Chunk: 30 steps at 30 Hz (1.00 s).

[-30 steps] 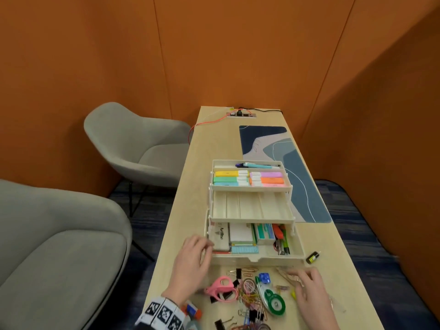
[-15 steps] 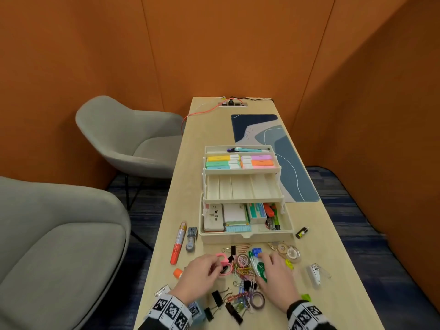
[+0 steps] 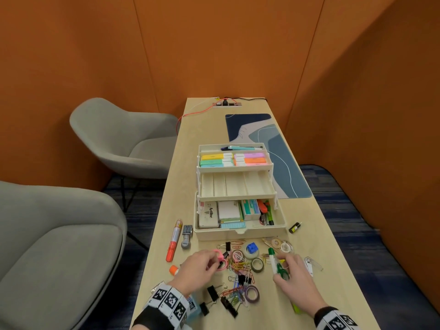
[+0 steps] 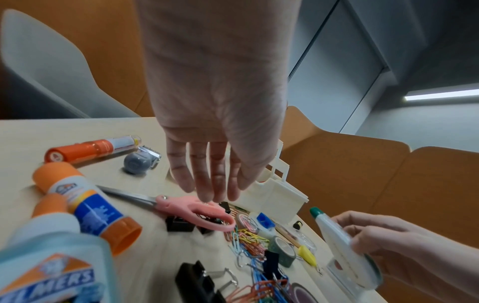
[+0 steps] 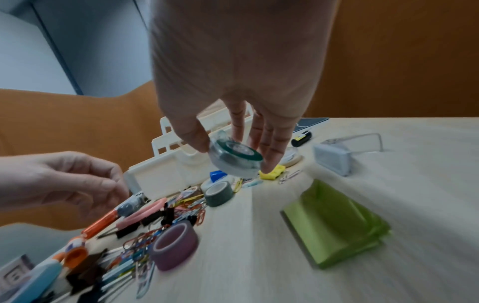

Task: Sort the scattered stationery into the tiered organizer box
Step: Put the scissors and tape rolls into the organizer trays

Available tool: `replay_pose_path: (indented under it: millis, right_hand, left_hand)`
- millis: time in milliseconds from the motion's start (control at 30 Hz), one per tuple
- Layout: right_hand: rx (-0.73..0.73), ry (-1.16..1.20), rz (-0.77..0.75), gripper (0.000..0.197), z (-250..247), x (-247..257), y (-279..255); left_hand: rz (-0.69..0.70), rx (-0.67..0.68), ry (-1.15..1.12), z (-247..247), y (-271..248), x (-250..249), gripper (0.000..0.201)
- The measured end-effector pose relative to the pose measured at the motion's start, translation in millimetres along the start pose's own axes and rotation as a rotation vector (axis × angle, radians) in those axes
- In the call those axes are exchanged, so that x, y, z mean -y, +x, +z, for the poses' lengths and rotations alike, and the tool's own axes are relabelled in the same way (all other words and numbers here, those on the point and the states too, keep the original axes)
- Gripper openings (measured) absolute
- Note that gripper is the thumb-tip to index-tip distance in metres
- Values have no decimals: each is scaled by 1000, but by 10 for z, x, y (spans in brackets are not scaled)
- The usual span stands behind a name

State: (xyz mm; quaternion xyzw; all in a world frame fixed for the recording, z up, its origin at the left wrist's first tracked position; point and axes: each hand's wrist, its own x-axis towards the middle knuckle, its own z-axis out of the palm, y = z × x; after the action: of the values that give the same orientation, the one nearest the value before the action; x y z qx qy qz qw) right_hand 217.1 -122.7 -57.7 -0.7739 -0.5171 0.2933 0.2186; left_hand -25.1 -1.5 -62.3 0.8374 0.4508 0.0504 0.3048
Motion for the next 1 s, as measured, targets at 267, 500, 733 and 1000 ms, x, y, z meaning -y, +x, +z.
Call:
replay_pose_path:
  millis: [267,500,733,1000]
  right_hand:
    - [-127,190,100,42,-49,-163,-53]
    - [-160,370,188,36,-22,-279,-59]
    - [-208,406,166,50,-174,-273,-23]
    - [-248,437,208,34,-286,-385,9]
  left_hand:
    - [-89,-106,-55,-59,-64,168,13]
    - [-156,-107,-29,-109,-230,342,10]
    - [-126,-65,9,20,-173,208,11]
    - [-40,-71,35,63,59,44,16]
